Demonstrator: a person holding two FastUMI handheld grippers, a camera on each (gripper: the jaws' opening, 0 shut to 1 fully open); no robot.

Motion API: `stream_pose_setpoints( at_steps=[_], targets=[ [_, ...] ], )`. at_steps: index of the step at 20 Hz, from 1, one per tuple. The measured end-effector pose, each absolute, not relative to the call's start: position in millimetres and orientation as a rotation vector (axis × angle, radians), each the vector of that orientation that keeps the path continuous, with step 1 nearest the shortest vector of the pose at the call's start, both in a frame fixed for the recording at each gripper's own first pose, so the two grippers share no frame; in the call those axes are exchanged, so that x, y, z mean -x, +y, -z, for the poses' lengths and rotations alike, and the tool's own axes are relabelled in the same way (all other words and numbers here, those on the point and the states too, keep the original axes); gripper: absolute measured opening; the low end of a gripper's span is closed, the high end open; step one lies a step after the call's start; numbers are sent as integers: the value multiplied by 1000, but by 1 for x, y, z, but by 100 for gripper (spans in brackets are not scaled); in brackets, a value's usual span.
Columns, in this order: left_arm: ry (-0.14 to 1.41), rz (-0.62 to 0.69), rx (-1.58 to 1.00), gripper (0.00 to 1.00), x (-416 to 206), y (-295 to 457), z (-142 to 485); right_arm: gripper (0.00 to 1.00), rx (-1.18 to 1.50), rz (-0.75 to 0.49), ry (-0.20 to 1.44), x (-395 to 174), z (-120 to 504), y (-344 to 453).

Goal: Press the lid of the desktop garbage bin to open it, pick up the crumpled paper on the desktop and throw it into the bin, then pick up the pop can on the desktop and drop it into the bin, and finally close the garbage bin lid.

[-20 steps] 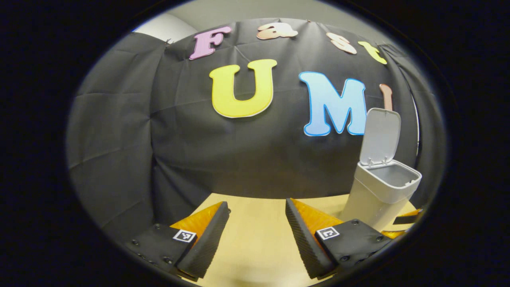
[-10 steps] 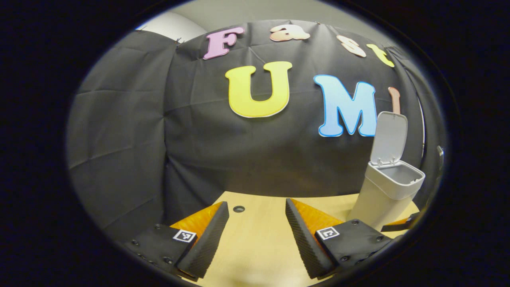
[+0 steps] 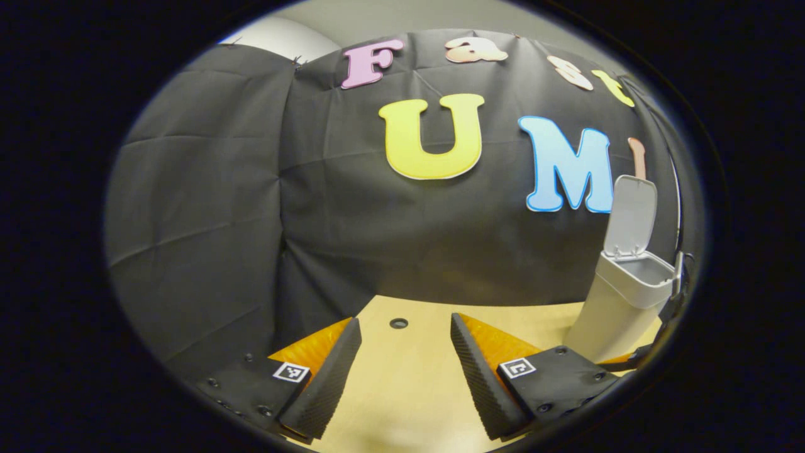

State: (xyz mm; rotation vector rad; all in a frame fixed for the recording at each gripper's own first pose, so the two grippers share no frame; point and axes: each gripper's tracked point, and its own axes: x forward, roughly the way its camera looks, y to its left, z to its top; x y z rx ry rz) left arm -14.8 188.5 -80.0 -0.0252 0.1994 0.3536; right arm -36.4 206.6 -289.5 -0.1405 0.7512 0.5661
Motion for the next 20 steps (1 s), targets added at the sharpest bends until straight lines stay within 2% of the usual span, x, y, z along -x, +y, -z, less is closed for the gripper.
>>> stream_pose_setpoints(
  at_steps=[13,14,15,20],
  targets=[
    [211,-366,45,94,17,197,86,97,193,-548,847,43,327,207],
    [212,-366,46,94,17,196,87,96,201,-545,855,44,329,204],
    [212,-365,48,94,18,196,87,87,201,-547,858,42,332,204],
    [213,-367,51,94,20,196,86,86,196,-551,834,42,322,205]
  ],
)
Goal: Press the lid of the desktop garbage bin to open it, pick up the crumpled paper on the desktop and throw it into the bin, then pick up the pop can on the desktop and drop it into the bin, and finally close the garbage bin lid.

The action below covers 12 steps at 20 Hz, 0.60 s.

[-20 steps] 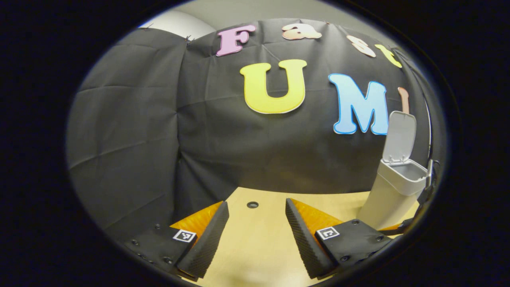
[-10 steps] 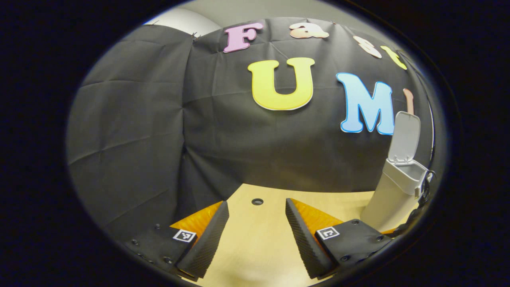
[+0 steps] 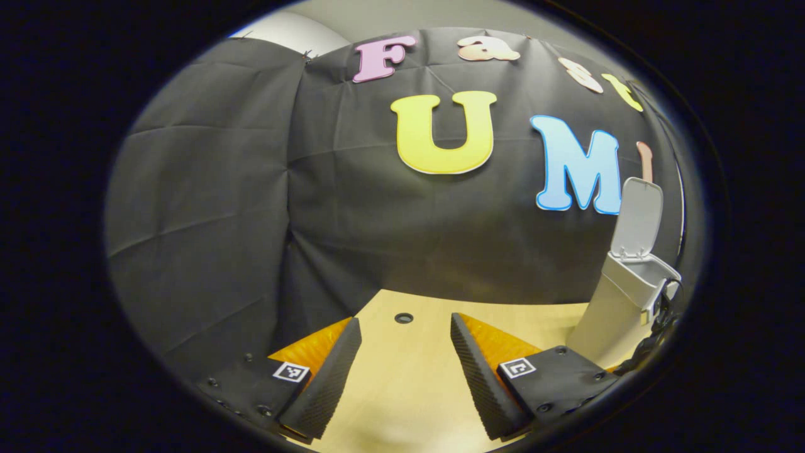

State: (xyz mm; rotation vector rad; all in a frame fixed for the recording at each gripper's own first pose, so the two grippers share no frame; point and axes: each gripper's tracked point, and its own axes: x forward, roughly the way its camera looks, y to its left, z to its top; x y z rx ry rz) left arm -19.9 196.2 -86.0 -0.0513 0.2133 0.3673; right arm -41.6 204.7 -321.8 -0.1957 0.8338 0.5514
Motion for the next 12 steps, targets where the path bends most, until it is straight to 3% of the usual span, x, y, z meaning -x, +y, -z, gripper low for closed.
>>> stream_pose_setpoints(
  at_steps=[12],
  targets=[
    [222,-321,66,95,10,178,88,85,90,-512,657,11,238,197]
  ],
)
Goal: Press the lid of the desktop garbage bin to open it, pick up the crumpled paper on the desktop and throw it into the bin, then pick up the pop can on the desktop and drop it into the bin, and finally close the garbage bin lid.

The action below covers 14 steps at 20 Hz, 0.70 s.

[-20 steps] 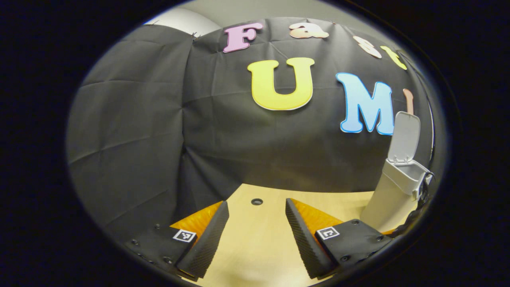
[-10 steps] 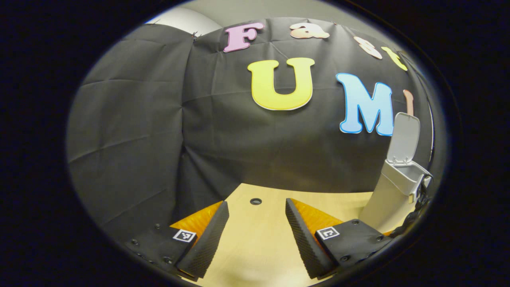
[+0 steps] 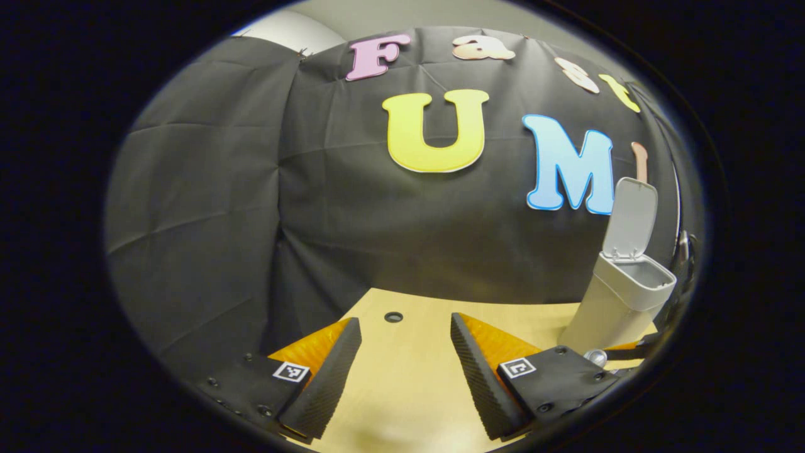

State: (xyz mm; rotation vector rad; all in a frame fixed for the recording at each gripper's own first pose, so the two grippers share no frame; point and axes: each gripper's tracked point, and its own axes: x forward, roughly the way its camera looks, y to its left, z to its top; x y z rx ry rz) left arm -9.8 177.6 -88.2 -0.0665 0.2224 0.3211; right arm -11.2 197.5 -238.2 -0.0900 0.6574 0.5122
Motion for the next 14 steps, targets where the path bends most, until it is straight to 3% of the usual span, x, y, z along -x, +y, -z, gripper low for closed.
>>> stream_pose_setpoints(
  at_steps=[14],
  targets=[
    [241,-187,77,96,-20,112,96,85,-6,-438,403,-18,101,159]
  ],
)
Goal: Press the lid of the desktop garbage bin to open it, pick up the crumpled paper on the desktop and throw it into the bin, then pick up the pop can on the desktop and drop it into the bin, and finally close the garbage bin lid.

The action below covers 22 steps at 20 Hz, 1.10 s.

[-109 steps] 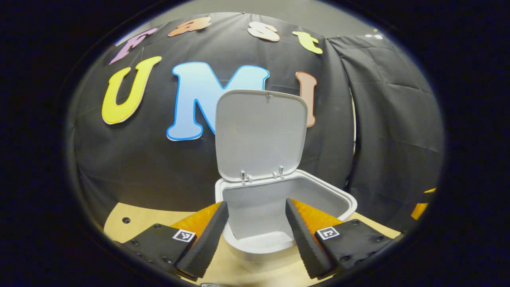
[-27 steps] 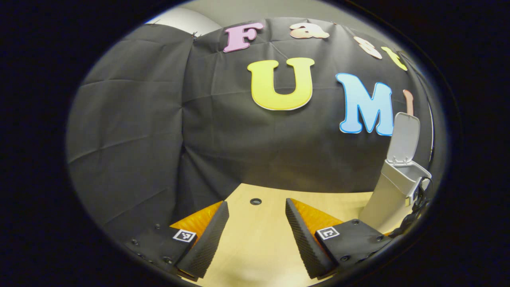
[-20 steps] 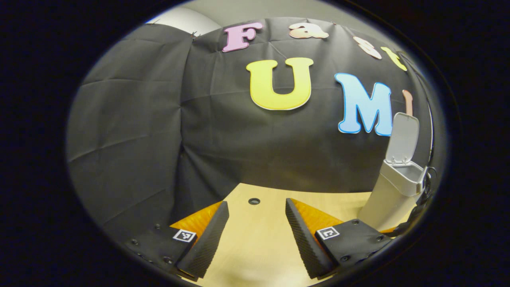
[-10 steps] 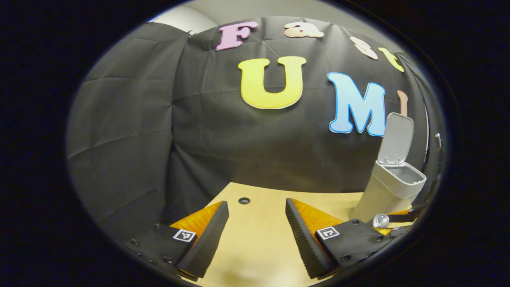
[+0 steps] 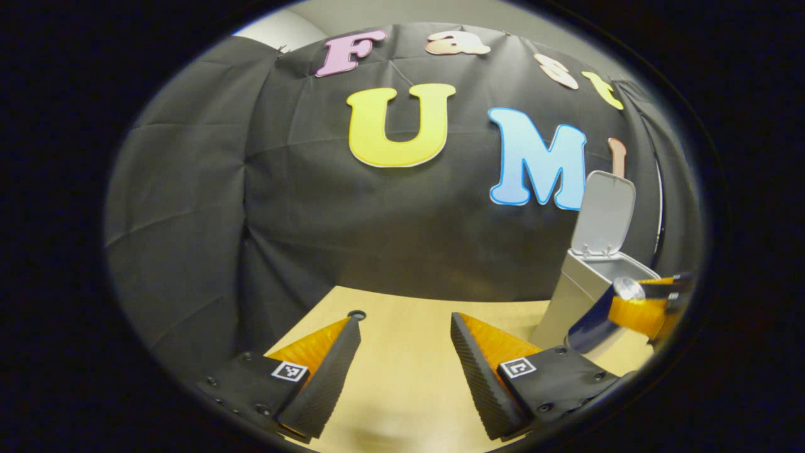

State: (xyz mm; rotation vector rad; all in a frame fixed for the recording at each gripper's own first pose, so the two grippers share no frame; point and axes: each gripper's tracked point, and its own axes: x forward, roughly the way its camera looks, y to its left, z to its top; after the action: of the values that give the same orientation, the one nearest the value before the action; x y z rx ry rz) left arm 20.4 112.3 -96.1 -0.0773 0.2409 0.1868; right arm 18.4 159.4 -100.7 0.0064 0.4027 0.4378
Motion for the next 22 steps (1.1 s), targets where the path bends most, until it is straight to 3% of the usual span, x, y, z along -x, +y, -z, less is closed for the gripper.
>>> stream_pose_setpoints(
  at_steps=[10,22],
  targets=[
    [240,-149,108,95,-24,87,94,85,28,-330,192,-79,21,107],
    [245,-222,94,95,-12,112,94,85,83,-284,268,-119,72,83]
  ],
)
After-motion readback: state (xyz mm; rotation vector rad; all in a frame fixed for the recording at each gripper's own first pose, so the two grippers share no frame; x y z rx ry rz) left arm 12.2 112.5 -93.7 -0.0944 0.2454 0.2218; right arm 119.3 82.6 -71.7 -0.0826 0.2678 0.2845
